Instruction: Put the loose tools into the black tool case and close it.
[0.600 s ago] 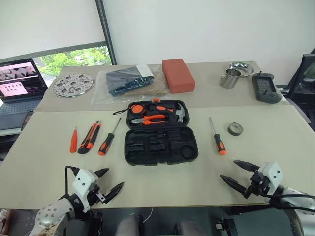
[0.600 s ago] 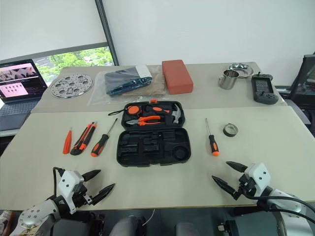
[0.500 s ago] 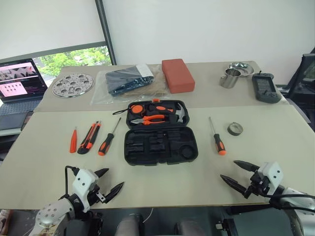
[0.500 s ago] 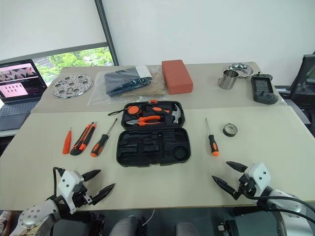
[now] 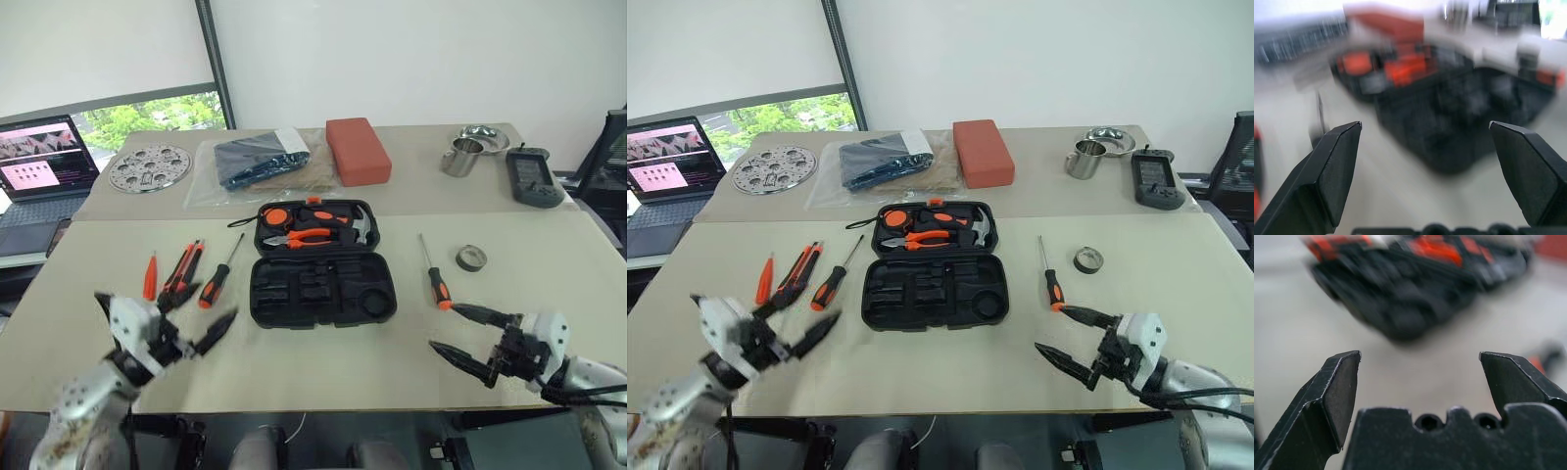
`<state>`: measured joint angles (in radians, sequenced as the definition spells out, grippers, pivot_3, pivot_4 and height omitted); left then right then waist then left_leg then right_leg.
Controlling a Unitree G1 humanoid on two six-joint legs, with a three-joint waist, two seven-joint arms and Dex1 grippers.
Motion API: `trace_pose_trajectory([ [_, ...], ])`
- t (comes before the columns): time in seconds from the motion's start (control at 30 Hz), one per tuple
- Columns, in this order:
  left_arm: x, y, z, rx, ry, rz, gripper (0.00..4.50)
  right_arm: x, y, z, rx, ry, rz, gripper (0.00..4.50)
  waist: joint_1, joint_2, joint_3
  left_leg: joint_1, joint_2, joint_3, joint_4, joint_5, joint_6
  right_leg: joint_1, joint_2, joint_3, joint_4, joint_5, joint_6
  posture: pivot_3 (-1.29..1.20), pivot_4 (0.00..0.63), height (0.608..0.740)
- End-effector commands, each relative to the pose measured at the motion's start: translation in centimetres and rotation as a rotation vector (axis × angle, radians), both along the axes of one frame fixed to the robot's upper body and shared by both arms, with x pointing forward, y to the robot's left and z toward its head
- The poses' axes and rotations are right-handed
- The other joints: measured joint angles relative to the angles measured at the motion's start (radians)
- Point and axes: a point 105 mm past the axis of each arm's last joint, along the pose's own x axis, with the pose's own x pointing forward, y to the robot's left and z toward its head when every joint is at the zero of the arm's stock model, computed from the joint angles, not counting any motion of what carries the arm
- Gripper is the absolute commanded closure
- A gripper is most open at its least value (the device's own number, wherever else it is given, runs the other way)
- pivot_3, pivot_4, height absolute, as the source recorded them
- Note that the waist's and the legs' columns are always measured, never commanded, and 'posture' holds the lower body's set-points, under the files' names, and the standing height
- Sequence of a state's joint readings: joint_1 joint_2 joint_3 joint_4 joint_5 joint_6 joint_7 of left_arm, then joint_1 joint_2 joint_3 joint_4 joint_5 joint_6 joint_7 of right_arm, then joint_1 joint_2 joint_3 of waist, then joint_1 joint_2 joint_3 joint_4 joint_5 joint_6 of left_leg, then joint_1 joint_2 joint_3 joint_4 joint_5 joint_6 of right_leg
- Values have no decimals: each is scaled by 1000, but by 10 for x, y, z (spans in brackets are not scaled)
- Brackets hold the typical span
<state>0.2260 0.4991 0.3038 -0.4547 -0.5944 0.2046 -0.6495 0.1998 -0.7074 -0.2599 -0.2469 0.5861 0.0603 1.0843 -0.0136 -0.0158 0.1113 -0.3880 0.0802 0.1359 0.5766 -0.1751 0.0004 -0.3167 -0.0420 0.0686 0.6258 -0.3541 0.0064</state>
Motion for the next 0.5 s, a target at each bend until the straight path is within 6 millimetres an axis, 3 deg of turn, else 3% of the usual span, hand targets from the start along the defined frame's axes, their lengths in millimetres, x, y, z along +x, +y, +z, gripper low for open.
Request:
trace_pose_trajectory([
  [0.03, 17, 14, -9, 52, 77, 142, 13, 5, 19, 23, 28, -58, 72, 0, -5, -1, 0, 0, 0, 0, 0, 0, 0, 0, 1, 0, 0, 0, 0, 0, 150, 740],
  [0.3, 48, 38, -34, 215, 248, 355, 13, 22, 46, 46, 28, -147, 115, 0, 6, -2, 1, 0, -1, 0, 0, 1, -1, -1, 4, 0, 0, 0, 0, 0, 150, 740],
  [0.5, 54, 20, -57, 222, 407, 286, 13, 28, 52, 44, 11, -163, 106, 0, 8, -2, 1, -1, -1, 1, 0, 1, -1, -1, 3, 0, 0, 0, 1, 0, 150, 740],
])
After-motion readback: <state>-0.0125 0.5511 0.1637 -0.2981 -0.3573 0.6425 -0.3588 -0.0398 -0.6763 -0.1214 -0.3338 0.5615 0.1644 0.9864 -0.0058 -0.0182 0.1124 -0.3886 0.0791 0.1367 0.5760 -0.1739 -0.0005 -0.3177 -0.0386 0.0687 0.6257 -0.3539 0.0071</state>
